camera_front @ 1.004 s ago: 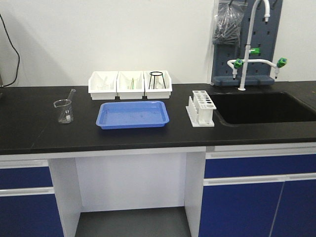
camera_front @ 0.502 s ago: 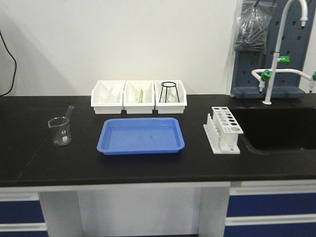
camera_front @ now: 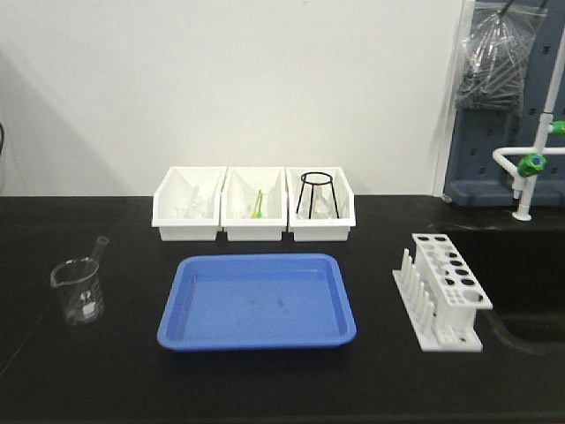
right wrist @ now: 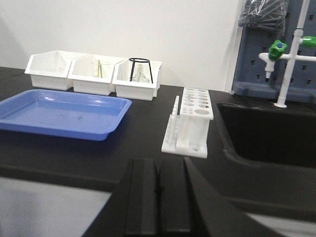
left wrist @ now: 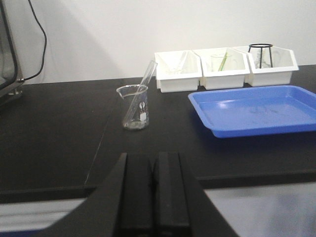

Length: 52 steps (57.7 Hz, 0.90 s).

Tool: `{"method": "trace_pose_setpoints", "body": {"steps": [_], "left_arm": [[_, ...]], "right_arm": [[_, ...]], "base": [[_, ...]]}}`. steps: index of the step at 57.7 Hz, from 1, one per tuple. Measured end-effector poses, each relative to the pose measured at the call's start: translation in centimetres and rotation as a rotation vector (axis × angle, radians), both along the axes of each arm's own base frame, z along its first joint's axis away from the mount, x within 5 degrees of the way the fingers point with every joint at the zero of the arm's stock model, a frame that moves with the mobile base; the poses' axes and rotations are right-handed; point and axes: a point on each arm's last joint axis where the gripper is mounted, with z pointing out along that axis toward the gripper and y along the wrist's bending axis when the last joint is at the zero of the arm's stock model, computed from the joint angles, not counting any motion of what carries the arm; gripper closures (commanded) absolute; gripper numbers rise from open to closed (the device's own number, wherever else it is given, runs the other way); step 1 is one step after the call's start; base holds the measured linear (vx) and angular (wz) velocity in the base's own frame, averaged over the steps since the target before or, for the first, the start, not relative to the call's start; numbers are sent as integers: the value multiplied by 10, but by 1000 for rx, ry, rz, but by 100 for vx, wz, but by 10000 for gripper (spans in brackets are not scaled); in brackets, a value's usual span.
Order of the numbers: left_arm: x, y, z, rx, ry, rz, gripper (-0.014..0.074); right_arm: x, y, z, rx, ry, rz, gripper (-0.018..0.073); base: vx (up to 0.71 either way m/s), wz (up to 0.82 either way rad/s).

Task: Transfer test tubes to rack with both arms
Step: 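Drive the base forward up to the bench with the beaker and rack, then lower the left gripper around the glass test tube in the beaker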

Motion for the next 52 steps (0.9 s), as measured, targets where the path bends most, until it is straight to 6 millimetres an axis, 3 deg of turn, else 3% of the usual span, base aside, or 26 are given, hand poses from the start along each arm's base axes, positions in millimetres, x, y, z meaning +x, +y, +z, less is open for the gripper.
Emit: {"method": "trace_pose_setpoints", "body": {"steps": [52], "left_arm": [[0, 0, 0, 0, 0, 0, 598]], "right_arm": [[0, 0, 0, 0, 1, 0, 568]], "base": [[29, 1]]}}
